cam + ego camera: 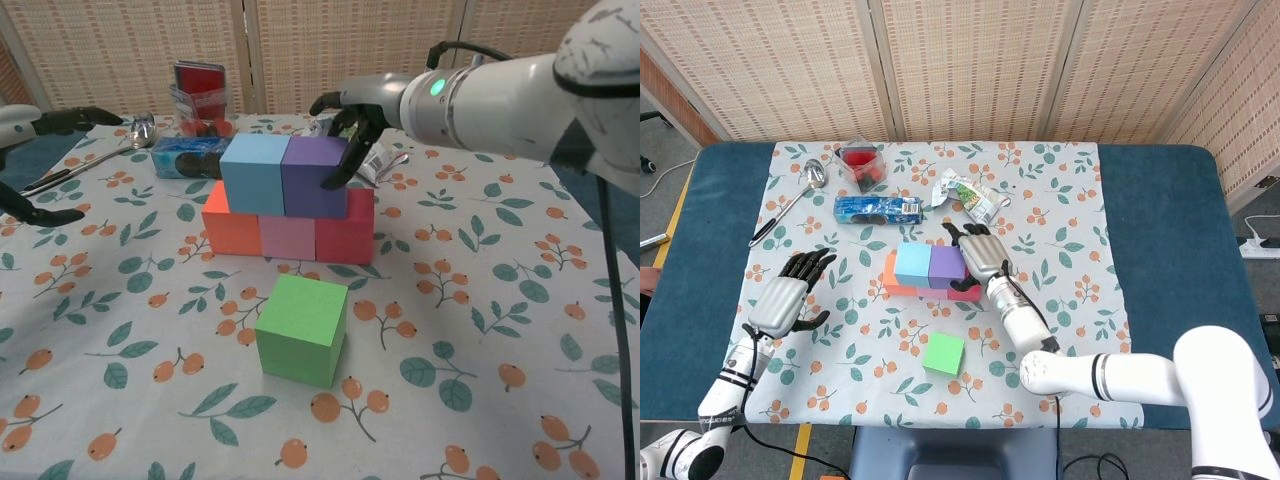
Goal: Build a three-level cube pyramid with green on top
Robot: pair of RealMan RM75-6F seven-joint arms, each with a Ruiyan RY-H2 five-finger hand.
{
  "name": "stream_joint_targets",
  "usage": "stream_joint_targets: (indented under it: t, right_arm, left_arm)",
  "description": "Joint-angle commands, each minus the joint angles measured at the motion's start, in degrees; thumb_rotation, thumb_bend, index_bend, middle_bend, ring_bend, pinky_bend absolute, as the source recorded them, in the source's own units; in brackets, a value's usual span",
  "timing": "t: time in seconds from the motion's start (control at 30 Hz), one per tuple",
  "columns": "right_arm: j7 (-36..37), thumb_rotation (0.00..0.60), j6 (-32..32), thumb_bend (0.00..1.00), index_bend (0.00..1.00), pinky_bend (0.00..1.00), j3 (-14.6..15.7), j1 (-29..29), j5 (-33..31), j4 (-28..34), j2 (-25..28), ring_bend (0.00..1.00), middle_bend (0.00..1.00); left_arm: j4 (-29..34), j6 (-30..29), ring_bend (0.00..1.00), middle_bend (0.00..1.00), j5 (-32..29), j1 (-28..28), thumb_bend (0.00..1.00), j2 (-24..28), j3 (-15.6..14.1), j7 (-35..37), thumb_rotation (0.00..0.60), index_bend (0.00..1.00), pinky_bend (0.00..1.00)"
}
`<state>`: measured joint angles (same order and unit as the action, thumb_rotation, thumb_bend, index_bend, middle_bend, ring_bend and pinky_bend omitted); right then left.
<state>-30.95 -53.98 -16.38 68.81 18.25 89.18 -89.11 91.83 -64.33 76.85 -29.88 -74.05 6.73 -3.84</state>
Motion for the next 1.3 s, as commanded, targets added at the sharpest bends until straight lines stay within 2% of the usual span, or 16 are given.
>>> stream_joint_targets:
  t: [0.03, 0.37, 0.53, 0.67, 0.83, 1.07, 1.2, 1.3]
  right_arm:
    - [0.13, 0.6, 0.14, 0.16, 0.0, 0.02, -0.07, -0.11, 0.14, -0.07, -0.05, 0.01, 0.17]
    - [0.13, 0.6, 0.8, 0.08, 0.0, 0.0, 0.06, -0.45, 0.63, 0.59, 0.34, 0.0, 0.1]
    - [-0.69, 0.6, 0.74, 0.01, 0.0, 0.0, 0.63, -0.52, 0.29, 1.87, 1.18, 0.0, 0.05]
    - [-1.28, 0.6, 0.97, 0.0, 0.0, 0.0, 1.17, -0.59, 0.24, 3.24, 2.13, 0.0, 0.0]
    - [-1.31, 0.6, 2.03, 0.0, 0.0, 0.0, 1.57, -1.15, 1.66, 7.24, 5.76, 0.0, 0.0]
    - [3.73, 0.6, 0.56, 0.0, 0.0, 0.0, 1.81, -6.57, 9.58, 14.63, 14.32, 0.0, 0.0]
    - [8.04, 0.6, 1.0, 0.0, 0.0, 0.0, 3.29, -10.81, 13.29, 16.02, 18.21, 0.0, 0.0]
    - [10.85, 0.6, 2.25, 0.0, 0.0, 0.0, 4.48, -13.2, 15.61, 15.27, 19.76, 0.0, 0.0]
  left_arm:
    - [-0.05, 0.11, 0.0, 0.0, -0.11, -0.04, 0.3, -0.05, 0.02, -0.11, 0.6, 0.0, 0.07]
    - [-0.2, 0.71, 0.0, 0.0, -0.45, -0.27, 0.3, -0.29, 0.04, -0.47, 0.6, 0.0, 0.06]
    - [-0.15, 0.76, 0.0, 0.0, -0.55, -0.47, 0.31, -0.29, 0.28, -0.82, 0.6, 0.0, 0.06]
    - [0.07, 0.9, 0.0, 0.0, -0.71, -0.67, 0.3, -0.14, 0.45, -1.34, 0.6, 0.0, 0.06]
    - [0.37, 1.15, 0.0, 0.0, -1.51, -0.91, 0.3, 0.48, 0.96, -1.9, 0.6, 0.0, 0.06]
    - [-1.24, 2.84, 0.0, 0.0, -3.46, -1.83, 0.31, 0.87, 1.78, -2.36, 0.6, 0.0, 0.06]
    - [-3.04, 3.47, 0.0, 0.0, -4.94, -2.28, 0.3, 0.02, 2.09, -3.46, 0.6, 0.14, 0.07]
    - [-4.24, 4.68, 0.0, 0.0, -6.51, -2.66, 0.29, -0.92, 2.17, -3.74, 0.6, 0.17, 0.08]
